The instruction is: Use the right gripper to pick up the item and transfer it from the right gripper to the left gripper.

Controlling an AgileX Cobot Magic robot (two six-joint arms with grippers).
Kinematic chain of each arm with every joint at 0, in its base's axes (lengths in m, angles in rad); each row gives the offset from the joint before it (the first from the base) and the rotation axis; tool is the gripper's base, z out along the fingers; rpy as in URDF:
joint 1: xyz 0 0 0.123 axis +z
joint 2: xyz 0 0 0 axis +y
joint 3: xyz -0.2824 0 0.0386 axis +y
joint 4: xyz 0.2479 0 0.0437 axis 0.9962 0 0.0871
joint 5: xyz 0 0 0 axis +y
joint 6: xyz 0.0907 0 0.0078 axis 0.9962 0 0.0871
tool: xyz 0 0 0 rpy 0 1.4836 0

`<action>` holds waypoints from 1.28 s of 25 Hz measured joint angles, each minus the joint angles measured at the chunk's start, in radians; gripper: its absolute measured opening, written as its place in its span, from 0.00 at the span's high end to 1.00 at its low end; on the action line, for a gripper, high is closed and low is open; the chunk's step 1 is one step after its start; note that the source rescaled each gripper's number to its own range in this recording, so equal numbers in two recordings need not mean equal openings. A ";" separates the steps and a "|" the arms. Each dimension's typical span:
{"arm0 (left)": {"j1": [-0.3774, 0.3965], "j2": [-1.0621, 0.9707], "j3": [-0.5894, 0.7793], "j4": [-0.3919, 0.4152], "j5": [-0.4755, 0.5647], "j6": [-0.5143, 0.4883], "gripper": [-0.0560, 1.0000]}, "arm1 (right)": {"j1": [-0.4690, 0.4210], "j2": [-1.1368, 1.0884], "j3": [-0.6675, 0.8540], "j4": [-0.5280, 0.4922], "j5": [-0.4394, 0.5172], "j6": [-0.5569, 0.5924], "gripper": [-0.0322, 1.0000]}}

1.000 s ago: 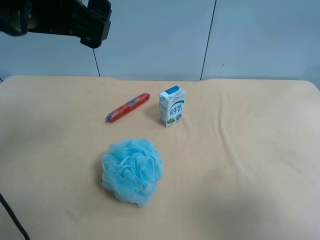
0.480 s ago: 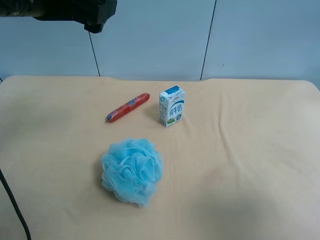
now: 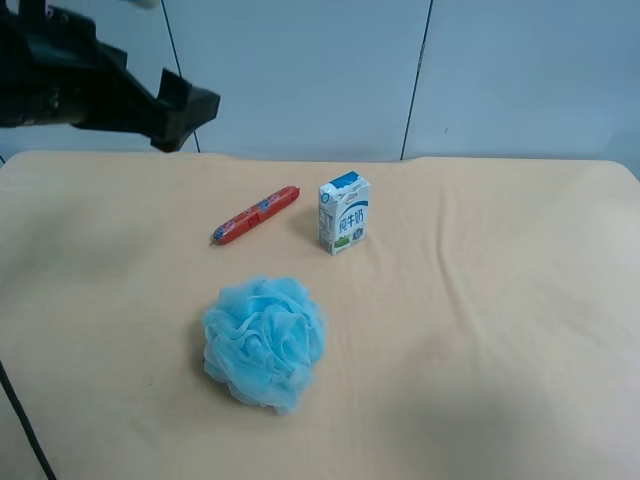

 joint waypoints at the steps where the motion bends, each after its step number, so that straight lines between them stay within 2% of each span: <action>1: 0.027 -0.020 0.028 0.000 0.022 0.000 0.00 | 0.000 0.000 0.000 0.000 0.000 0.000 0.00; 22: 0.427 -0.675 0.337 0.001 0.233 -0.003 0.00 | 0.000 0.000 0.000 0.000 0.000 0.000 0.00; 25: 0.451 -0.741 0.341 0.001 0.256 -0.003 0.00 | 0.000 0.000 0.000 0.000 0.000 0.000 0.00; 32: 0.454 -0.862 0.341 0.002 0.269 -0.003 0.00 | 0.000 0.000 0.000 0.000 0.000 0.000 0.00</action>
